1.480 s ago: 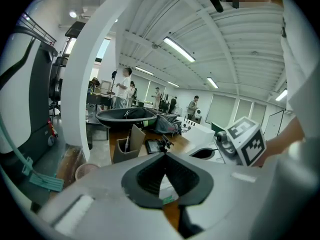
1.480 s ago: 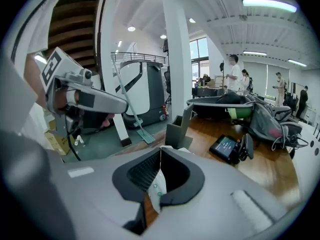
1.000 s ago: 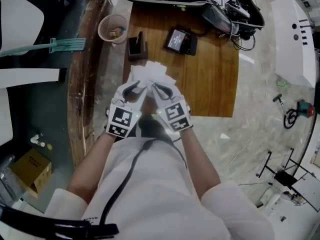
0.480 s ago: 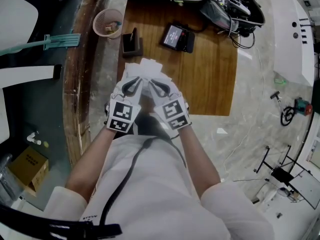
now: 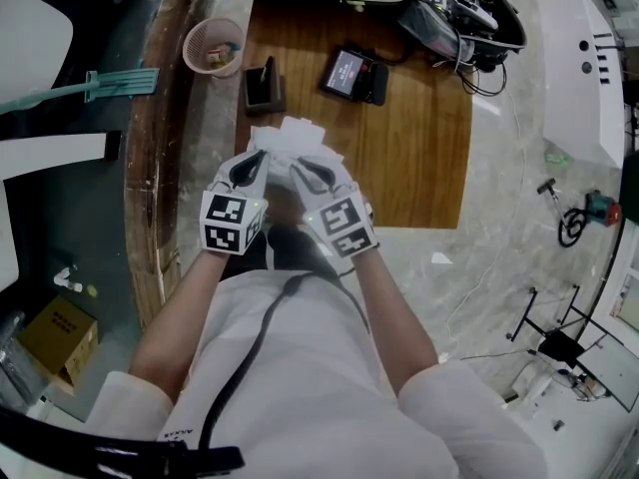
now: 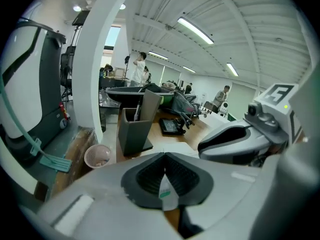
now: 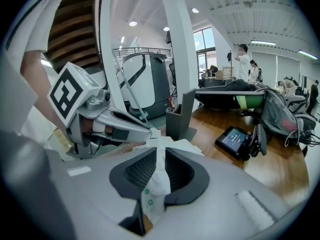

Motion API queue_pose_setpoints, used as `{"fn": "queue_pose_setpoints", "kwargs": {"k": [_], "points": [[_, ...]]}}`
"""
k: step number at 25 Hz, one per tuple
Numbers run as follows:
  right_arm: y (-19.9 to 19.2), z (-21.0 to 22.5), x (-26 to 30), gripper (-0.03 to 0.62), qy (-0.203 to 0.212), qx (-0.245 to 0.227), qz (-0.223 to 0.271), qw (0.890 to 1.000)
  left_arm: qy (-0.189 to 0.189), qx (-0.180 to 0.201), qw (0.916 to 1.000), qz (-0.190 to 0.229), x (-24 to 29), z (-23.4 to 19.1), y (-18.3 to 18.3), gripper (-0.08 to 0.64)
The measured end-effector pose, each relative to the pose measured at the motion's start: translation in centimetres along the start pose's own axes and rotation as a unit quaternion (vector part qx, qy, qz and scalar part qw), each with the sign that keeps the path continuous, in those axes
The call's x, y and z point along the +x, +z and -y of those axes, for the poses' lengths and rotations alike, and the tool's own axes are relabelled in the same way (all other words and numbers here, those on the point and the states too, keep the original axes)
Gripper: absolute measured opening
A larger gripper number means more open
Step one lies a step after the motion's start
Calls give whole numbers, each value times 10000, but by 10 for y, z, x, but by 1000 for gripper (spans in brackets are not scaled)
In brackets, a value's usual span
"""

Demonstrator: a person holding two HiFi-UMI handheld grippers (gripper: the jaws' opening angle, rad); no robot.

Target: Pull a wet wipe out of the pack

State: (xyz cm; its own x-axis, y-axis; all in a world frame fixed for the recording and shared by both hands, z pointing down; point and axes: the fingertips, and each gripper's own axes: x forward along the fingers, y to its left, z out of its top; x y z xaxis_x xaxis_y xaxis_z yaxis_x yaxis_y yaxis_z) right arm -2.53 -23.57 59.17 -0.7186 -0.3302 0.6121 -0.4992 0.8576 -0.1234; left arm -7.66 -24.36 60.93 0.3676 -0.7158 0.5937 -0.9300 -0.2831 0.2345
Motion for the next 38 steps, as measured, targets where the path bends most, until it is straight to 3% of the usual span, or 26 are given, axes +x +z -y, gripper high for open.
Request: {"fn": "queue_pose_setpoints", "kwargs": {"k": [5, 21, 38], "points": [[-6, -4, 7, 94, 12, 57, -146, 9999, -67, -170, 9998, -38, 1, -3, -5, 5], [-14, -3, 32, 97, -152, 333, -566, 9977, -191, -19, 9998, -51, 2, -6, -6, 5], [-13, -4, 27, 12, -344, 365, -611, 9969, -296, 211, 9993, -9, -3, 2, -2, 5]]}}
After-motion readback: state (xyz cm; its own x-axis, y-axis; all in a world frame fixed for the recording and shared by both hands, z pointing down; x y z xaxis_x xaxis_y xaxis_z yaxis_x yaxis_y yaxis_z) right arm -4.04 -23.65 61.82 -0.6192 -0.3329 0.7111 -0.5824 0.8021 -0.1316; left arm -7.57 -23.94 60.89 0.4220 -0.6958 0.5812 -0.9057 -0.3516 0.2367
